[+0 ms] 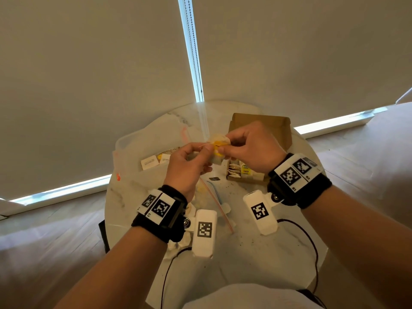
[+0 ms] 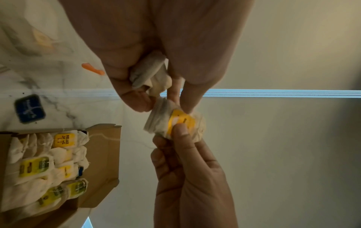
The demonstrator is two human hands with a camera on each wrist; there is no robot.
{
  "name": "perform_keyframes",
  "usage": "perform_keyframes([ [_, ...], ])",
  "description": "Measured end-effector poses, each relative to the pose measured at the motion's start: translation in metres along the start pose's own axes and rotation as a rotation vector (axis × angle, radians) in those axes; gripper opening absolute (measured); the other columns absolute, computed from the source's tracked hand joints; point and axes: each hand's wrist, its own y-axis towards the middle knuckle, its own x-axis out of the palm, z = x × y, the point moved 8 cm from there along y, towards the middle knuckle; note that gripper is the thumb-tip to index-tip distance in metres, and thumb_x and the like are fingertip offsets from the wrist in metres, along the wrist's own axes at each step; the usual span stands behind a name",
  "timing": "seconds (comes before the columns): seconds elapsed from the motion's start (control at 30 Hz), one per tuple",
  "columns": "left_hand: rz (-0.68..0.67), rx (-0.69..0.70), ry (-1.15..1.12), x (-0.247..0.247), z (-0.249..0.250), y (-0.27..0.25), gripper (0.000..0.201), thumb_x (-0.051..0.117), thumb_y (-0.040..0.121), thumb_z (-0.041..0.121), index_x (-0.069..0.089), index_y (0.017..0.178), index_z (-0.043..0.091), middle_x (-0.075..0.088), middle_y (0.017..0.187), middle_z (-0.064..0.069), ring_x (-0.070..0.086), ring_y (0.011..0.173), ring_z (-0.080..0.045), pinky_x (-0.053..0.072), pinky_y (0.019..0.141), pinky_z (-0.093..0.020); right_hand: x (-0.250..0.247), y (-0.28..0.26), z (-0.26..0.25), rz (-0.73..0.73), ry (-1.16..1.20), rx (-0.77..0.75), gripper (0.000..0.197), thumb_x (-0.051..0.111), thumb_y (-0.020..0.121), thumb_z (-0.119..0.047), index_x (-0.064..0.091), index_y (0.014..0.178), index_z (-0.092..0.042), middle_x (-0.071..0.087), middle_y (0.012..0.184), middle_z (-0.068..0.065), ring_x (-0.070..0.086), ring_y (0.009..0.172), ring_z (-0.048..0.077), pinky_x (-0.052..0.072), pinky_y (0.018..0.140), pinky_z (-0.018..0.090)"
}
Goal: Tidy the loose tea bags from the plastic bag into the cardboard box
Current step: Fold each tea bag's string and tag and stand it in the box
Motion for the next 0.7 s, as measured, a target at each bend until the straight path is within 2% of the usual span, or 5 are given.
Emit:
perform_keyframes([
  [0.17, -0.031, -0.103, -0.087, 0.003, -0.004, 0.006, 0.025, 0.049, 0.09, -0.009, 0.067, 0.099, 0.006, 0.061, 0.089, -0.01, 0.059, 0.07, -0.018, 0.053, 0.066, -0.029, -0.034, 0.009, 0.045, 0.072, -0.172, 0.121, 0.015, 0.07, 0.088, -0.029, 0.072, 0.085, -0.015, 0.071, 0.08, 0.002, 0.066, 0.076, 0.021, 0.053, 0.069, 0.036],
  [0.27, -0.057, -0.11, -0.055, 0.008, -0.004, 0.008, 0.027, 0.047, 0.09, -0.01, 0.068, 0.099, 0.005, 0.062, 0.093, -0.011, 0.061, 0.072, -0.019, 0.054, 0.07, -0.031, -0.066, 0.013, 0.091, 0.131, -0.235, 0.22, 0.009, 0.071, 0.088, -0.022, 0.069, 0.087, -0.013, 0.071, 0.084, 0.002, 0.066, 0.075, 0.016, 0.053, 0.067, 0.026],
  [0.33, -0.065, -0.107, -0.036, 0.011, -0.005, 0.009, 0.027, 0.048, 0.09, -0.01, 0.068, 0.097, 0.006, 0.063, 0.093, -0.011, 0.061, 0.071, -0.018, 0.054, 0.073, -0.032, -0.077, 0.012, 0.126, 0.129, -0.27, 0.295, 0.009, 0.072, 0.087, -0.019, 0.07, 0.094, -0.013, 0.072, 0.089, 0.002, 0.068, 0.079, 0.014, 0.058, 0.074, 0.031],
  [0.43, -0.066, -0.105, -0.018, 0.014, -0.008, 0.012, 0.026, 0.048, 0.09, -0.01, 0.068, 0.097, 0.005, 0.064, 0.091, -0.01, 0.062, 0.07, -0.017, 0.053, 0.075, -0.033, -0.074, 0.002, 0.176, 0.089, -0.39, 0.419, 0.019, 0.07, 0.089, -0.023, 0.07, 0.106, -0.015, 0.07, 0.1, 0.002, 0.065, 0.091, 0.017, 0.054, 0.084, 0.034],
  [0.7, -0.053, -0.121, 0.027, 0.013, -0.015, 0.02, 0.024, 0.051, 0.091, -0.009, 0.068, 0.099, 0.005, 0.066, 0.089, -0.007, 0.063, 0.072, -0.017, 0.053, 0.076, -0.033, -0.014, -0.017, 0.244, -0.193, -0.573, 0.651, 0.023, 0.062, 0.094, -0.018, 0.069, 0.113, -0.009, 0.067, 0.111, 0.011, 0.062, 0.102, 0.026, 0.044, 0.078, 0.026],
])
